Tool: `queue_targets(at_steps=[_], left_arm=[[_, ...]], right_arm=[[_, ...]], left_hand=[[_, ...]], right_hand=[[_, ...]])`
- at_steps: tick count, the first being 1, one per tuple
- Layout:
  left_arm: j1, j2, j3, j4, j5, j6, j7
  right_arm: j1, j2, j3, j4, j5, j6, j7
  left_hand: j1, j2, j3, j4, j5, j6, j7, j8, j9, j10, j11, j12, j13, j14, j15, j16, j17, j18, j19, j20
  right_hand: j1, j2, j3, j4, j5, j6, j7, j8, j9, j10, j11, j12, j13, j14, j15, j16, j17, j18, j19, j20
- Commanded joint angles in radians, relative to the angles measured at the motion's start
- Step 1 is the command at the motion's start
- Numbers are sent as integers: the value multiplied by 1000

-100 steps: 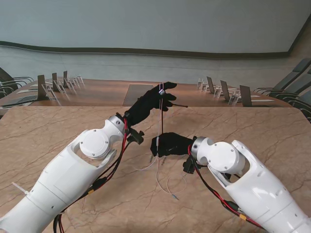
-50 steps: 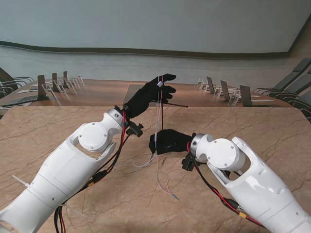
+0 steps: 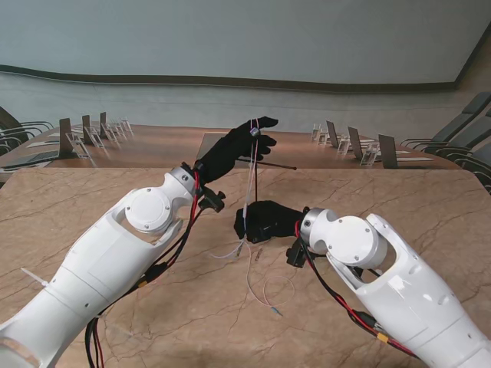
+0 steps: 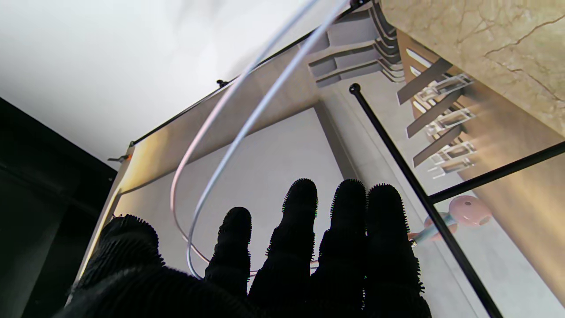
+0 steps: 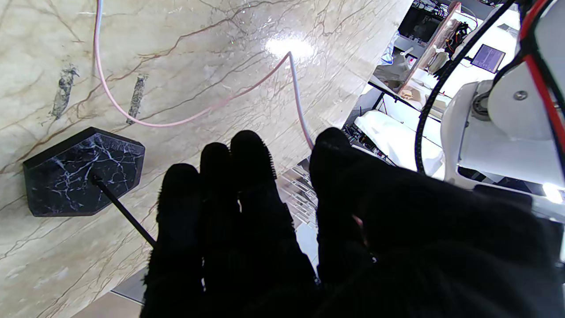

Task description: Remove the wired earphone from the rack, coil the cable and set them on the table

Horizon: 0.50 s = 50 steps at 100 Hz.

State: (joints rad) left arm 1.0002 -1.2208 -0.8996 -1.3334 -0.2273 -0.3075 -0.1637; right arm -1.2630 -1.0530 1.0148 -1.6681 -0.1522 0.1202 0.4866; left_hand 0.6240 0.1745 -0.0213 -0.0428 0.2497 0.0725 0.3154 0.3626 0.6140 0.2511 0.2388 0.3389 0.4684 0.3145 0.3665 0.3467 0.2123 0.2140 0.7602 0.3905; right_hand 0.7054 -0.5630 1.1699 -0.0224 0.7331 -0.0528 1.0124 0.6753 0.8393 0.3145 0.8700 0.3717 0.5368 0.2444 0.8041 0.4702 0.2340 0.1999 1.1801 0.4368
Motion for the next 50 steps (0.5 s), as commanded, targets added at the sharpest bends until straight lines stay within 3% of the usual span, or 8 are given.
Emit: queue_targets(at_steps=[1, 50], left_arm=[[-8, -12, 6, 16, 1, 4, 1], [-52, -24, 18, 59, -8, -15, 5]], right_arm=[[-1, -5, 0, -4, 1, 4, -2], [21, -9, -3, 17, 9, 4, -5]], left_hand=[[8, 39, -23, -13, 17, -28, 12, 3, 22, -12, -3, -16, -15, -25, -10, -11, -14, -44, -12, -13], [14, 31, -21, -13, 32, -25, 14, 4, 34, -14, -12, -14, -22, -38, -22, -10, -34, -60, -20, -15]], right_hand=[[18, 15, 37, 47, 133, -16, 189, 43, 17, 69, 26, 2, 34, -3, 26, 13, 4, -6, 40, -11], [18, 9, 41, 47, 137, -13, 188, 43, 20, 72, 26, 2, 36, -2, 26, 13, 5, -5, 41, -13]])
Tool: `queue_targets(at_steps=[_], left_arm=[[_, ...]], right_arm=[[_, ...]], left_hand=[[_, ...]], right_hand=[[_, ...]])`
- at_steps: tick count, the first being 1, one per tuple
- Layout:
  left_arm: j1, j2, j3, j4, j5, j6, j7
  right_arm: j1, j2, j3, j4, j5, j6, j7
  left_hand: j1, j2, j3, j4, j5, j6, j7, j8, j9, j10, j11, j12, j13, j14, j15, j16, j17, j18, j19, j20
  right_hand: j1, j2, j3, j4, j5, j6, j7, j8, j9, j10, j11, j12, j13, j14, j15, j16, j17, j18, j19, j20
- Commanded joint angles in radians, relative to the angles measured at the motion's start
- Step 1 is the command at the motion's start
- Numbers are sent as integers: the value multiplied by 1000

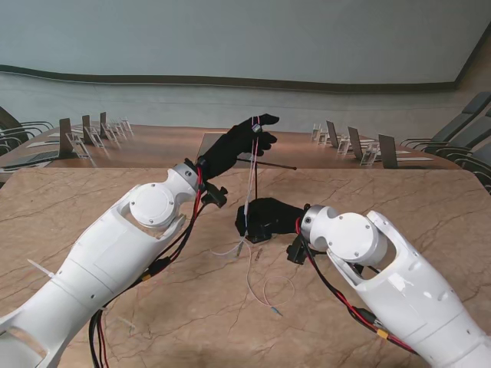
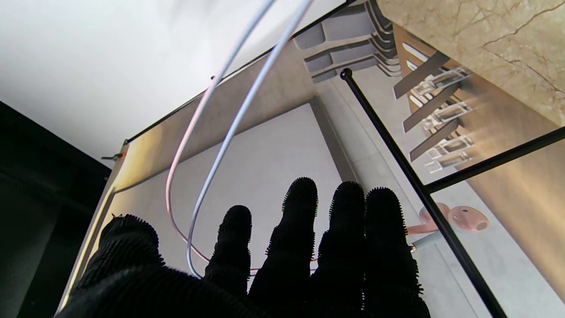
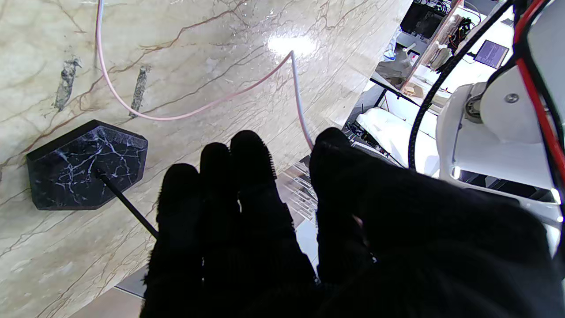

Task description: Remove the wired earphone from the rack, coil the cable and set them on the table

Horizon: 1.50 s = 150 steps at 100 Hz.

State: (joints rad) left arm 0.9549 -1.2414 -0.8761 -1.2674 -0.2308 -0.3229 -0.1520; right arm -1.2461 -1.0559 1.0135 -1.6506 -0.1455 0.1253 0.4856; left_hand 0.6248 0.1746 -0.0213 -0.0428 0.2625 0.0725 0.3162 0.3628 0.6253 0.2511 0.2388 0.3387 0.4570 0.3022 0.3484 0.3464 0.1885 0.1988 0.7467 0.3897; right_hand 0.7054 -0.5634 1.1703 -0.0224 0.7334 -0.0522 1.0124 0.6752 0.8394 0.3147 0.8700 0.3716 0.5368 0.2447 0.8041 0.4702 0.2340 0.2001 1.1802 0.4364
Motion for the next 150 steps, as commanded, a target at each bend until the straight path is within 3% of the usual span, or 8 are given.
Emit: queue_targets(at_steps=[1, 14, 46, 58, 73, 119, 150], left_arm=[[-7, -3, -6, -8, -4, 1, -9], [-5, 8, -12, -27, 6, 5, -30], [53, 22, -40, -126, 19, 18, -8], [87, 28, -51, -176, 22, 33, 0], [125, 35, -62, -230, 29, 43, 7], [309, 66, -97, -414, 99, 101, 28], [405, 71, -87, -453, 132, 94, 62]], right_arm=[[5, -6, -2, 0, 3, -1, -5], [7, -7, -3, 2, 1, -2, -8], [-28, -4, 20, -25, -20, 21, -15], [-52, -2, 35, -46, -32, 29, -19], [-87, 3, 58, -82, -53, 33, -17], [-243, 18, 127, -190, -137, 51, -18], [-323, 19, 149, -204, -187, 54, -45]], left_hand=[[13, 32, -21, -13, 19, -25, 13, 4, 22, -14, -12, -14, -11, -26, -4, -10, -11, -45, -7, -14], [8, 34, -22, -13, 13, -29, 6, 2, 16, -21, -18, -14, -15, -32, -9, -11, -13, -52, -11, -16], [22, 28, -18, -11, 4, -38, 4, 4, 15, -23, -19, -12, -3, -26, -6, -7, 2, -39, -6, -15], [28, 29, -18, -11, -19, -48, 4, 5, -8, -30, -19, -13, -2, -26, -5, -7, 10, -25, -3, -14], [33, 31, -19, -11, -106, -52, -13, -1, -54, -37, -16, -14, -8, -20, -3, -7, 24, -2, 5, -10], [31, 36, -21, -10, -113, -49, 8, -3, -70, -24, 3, -18, 3, 17, 17, -2, 59, 33, 27, -2], [32, 34, -21, -9, -101, -50, 15, -3, -55, -21, 14, -12, 22, 34, 39, 10, 76, 49, 55, 9]], right_hand=[[18, 10, 41, 47, 137, -13, 188, 43, 20, 71, 26, 2, 36, -2, 26, 13, 5, -5, 41, -12], [18, 7, 44, 48, 138, -14, 187, 43, 22, 71, 26, 2, 39, -1, 27, 14, 7, -2, 42, -12], [16, -3, 56, 46, 144, -9, 187, 40, 29, 76, 27, 1, 42, 5, 28, 14, 8, 5, 44, -12], [16, -5, 58, 46, 145, -8, 186, 39, 29, 77, 27, 1, 42, 5, 29, 14, 7, 5, 44, -12], [14, -9, 61, 44, 146, -8, 188, 38, 31, 76, 28, 1, 44, 4, 30, 14, 9, 6, 46, -11], [8, -19, 71, 33, 142, -13, 188, 29, 31, 74, 27, 0, 43, 3, 30, 14, 9, 4, 46, -12], [-2, -22, 75, 27, 132, -27, 198, 24, 23, 67, 32, 4, 35, -3, 33, 15, 1, -6, 50, -10]])
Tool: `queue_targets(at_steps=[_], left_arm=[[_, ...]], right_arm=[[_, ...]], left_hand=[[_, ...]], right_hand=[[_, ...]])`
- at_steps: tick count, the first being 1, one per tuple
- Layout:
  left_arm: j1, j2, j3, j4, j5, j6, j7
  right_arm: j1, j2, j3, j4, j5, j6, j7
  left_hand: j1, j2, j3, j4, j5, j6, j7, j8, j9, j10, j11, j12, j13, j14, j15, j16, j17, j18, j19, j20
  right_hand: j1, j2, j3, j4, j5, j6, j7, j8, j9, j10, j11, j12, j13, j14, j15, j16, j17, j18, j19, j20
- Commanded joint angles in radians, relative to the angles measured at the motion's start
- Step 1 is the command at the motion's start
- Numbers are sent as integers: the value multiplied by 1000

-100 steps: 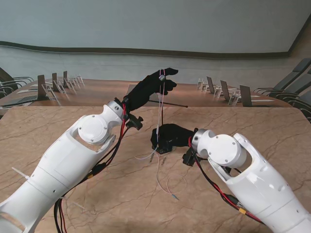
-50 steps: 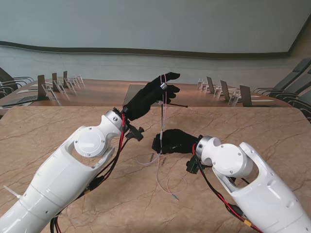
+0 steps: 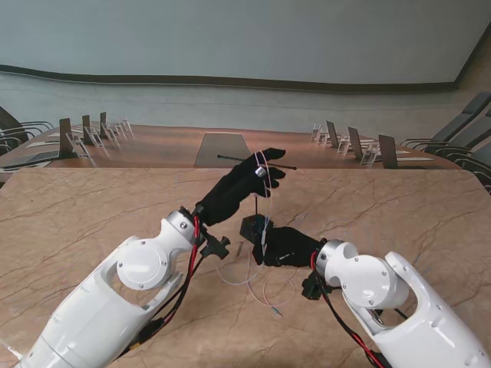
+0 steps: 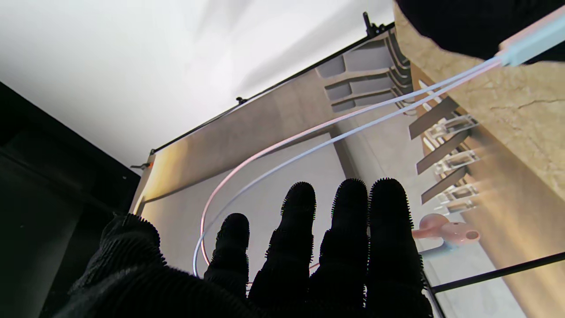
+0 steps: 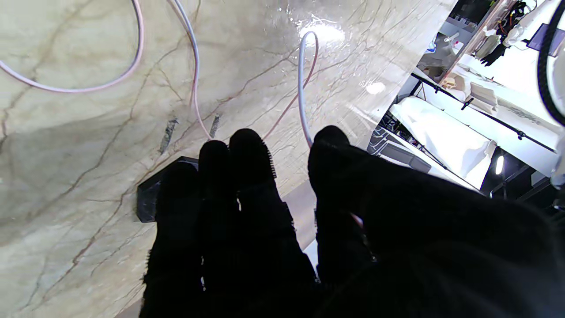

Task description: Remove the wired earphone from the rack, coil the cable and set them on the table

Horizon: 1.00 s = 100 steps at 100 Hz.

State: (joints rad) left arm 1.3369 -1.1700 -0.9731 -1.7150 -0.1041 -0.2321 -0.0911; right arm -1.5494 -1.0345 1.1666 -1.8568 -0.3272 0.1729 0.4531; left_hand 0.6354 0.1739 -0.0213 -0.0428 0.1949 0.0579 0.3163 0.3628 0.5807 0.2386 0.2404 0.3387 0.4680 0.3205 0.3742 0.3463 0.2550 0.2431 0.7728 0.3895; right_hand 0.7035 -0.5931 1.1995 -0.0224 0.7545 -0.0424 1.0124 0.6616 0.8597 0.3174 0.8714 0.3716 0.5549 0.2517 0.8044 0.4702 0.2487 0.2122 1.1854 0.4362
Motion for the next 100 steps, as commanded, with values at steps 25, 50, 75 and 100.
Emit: queue_targets(at_steps=[25, 50, 75, 100], left_arm=[[42, -8, 24, -3, -7, 0, 26], [9, -21, 59, 18, -36, 1, 34], [-15, -25, 77, 31, -51, 7, 27], [-28, -29, 86, 45, -55, 10, 29]], right_arm=[[-48, -4, 2, 1, -26, 23, -28], [-38, 2, -7, 23, -55, 39, -7], [-43, 5, 4, 51, -95, 4, -5], [-59, 6, 28, 62, -123, -51, -12]], left_hand=[[22, 31, -20, -9, -23, -35, 16, -3, -2, -10, 14, -10, 6, 10, 11, 11, -3, -7, 18, 4], [23, 29, -20, -9, -22, -38, 20, -2, -1, -10, 15, -8, -1, 8, 9, 12, -10, -14, 15, 3], [22, 28, -20, -9, -17, -39, 23, -1, 8, -14, 18, -5, 1, 4, 10, 13, -12, -17, 16, 4], [23, 29, -20, -9, -16, -39, 22, -2, 12, -17, 17, -4, 1, 2, 9, 14, -15, -20, 17, 4]], right_hand=[[-4, 6, 46, 25, 106, -42, 201, 30, -5, 61, 31, 5, 8, -14, 33, 16, -21, -26, 43, -10], [-10, 15, 33, 15, 82, -56, 200, 19, -33, 59, 31, 8, -13, -20, 28, 15, -35, -36, 37, -12], [-103, 142, -244, 25, -347, -130, 153, -242, -381, -57, -11, 43, -246, -122, -41, -9, -174, -173, -110, -5], [-224, 302, -598, 14, -641, -96, -87, -202, -672, -199, -135, -25, -412, -242, -234, -76, -263, -267, -324, 0]])
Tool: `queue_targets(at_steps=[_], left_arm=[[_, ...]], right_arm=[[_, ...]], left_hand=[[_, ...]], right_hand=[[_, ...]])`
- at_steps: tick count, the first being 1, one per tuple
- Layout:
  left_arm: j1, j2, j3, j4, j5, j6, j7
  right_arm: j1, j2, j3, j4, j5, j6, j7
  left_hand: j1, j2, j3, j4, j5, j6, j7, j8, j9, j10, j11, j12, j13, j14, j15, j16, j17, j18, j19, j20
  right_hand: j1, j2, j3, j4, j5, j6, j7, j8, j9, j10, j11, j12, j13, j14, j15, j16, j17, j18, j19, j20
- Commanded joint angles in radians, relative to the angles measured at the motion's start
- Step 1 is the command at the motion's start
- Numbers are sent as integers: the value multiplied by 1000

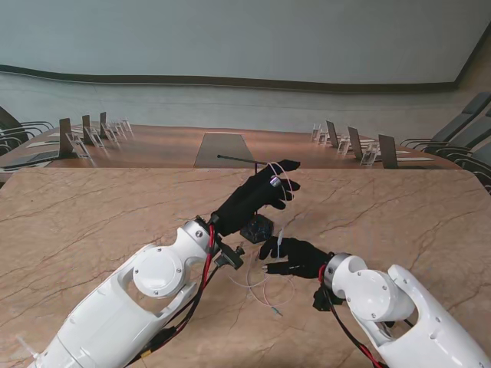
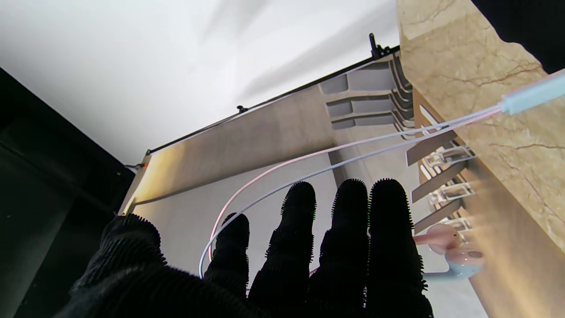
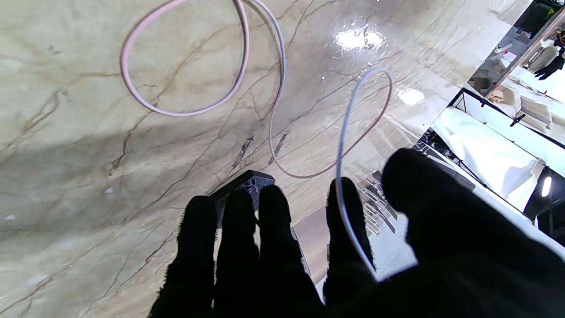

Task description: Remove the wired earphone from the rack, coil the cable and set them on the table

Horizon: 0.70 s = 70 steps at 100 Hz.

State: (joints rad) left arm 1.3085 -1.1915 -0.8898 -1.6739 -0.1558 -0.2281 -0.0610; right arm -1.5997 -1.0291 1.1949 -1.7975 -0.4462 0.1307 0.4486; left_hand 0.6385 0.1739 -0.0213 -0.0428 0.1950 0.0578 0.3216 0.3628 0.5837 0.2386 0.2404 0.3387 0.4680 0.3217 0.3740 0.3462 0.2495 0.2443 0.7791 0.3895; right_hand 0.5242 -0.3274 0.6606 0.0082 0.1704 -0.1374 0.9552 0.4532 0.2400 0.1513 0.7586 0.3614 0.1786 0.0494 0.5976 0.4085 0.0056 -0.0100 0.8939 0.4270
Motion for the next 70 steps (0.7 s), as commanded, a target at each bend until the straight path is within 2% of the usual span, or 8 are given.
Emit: queue_targets(at_steps=[1, 14, 24, 28, 33, 38, 56, 70], left_arm=[[0, -8, 3, 5, -4, 7, -2], [-4, -11, 9, 11, -6, 11, 1], [-8, -13, 15, 15, -8, 10, 3], [-10, -14, 18, 17, -9, 11, 4], [-13, -15, 21, 19, -10, 11, 5], [-16, -16, 25, 20, -11, 11, 6], [-24, -18, 34, 21, -19, 12, 4], [-20, -19, 40, 14, -28, 26, -1]], right_arm=[[-8, 0, 0, 4, -4, -10, -9], [-11, -9, 2, 14, 20, -13, -48], [-8, -15, -2, 27, 24, -28, -73], [-7, -20, -7, 32, 29, -30, -96], [-5, -25, -15, 37, 38, -31, -118], [-1, -29, -23, 46, 40, -40, -133], [21, -30, -49, 67, 27, -50, -141], [37, -33, -64, 87, 21, -50, -154]], left_hand=[[21, 28, -20, -9, -15, -39, 17, -2, 10, -16, 17, -4, 2, 3, 10, 14, -9, -20, 10, 4], [20, 28, -20, -9, -14, -38, 17, -3, 15, -20, 17, -3, 1, 0, 9, 14, -10, -21, 10, 4], [22, 27, -19, -9, -11, -37, 17, -3, 22, -22, 18, -3, 3, -4, 9, 15, -10, -27, 10, 4], [22, 26, -20, -9, -7, -37, 18, -3, 27, -23, 18, -2, 4, -2, 9, 15, -10, -25, 10, 4], [22, 26, -20, -9, -8, -38, 18, -3, 27, -24, 16, -3, 3, -5, 8, 15, -14, -29, 8, 3], [25, 25, -19, -9, -4, -36, 19, -3, 32, -24, 17, -2, 4, -7, 9, 16, -15, -31, 8, 4], [25, 25, -19, -9, -2, -38, 20, -4, 33, -24, 15, -2, 1, -5, 7, 17, -19, -34, 9, 4], [23, 24, -19, -8, -4, -43, 19, -3, 26, -29, 14, 0, -13, 8, 3, 14, -24, -21, 3, 2]], right_hand=[[-48, 40, -69, -21, -65, -1, -34, 3, -57, -34, -24, -16, -36, -40, -29, -14, -21, -45, -34, 10], [-33, 70, -184, -32, -83, -28, -93, -43, -71, -59, -46, -30, -46, -54, -69, -29, -29, -61, -69, 12], [13, 121, -243, -30, 0, -123, -31, -11, -2, -99, -72, -38, -31, -77, -105, -45, -25, -81, -98, 10], [121, 124, -265, -37, 41, -143, 64, -119, 51, -106, -79, -28, -12, -81, -98, -47, -12, -88, -90, 14], [218, 110, -225, -41, 124, -162, 151, -158, 122, -99, -72, -22, 17, -83, -80, -46, 1, -92, -71, 17], [256, 89, -130, -44, 232, -147, 175, -144, 185, -85, -70, -15, 43, -83, -56, -49, 14, -91, -40, 12], [280, -46, 199, -48, 406, -104, 241, -54, 327, -15, -31, 9, 127, -45, 6, -23, 58, -67, 75, -28], [288, -73, 320, -51, 512, -75, 242, 62, 415, 27, -14, 8, 197, 2, 54, 1, 102, -29, 144, -49]])
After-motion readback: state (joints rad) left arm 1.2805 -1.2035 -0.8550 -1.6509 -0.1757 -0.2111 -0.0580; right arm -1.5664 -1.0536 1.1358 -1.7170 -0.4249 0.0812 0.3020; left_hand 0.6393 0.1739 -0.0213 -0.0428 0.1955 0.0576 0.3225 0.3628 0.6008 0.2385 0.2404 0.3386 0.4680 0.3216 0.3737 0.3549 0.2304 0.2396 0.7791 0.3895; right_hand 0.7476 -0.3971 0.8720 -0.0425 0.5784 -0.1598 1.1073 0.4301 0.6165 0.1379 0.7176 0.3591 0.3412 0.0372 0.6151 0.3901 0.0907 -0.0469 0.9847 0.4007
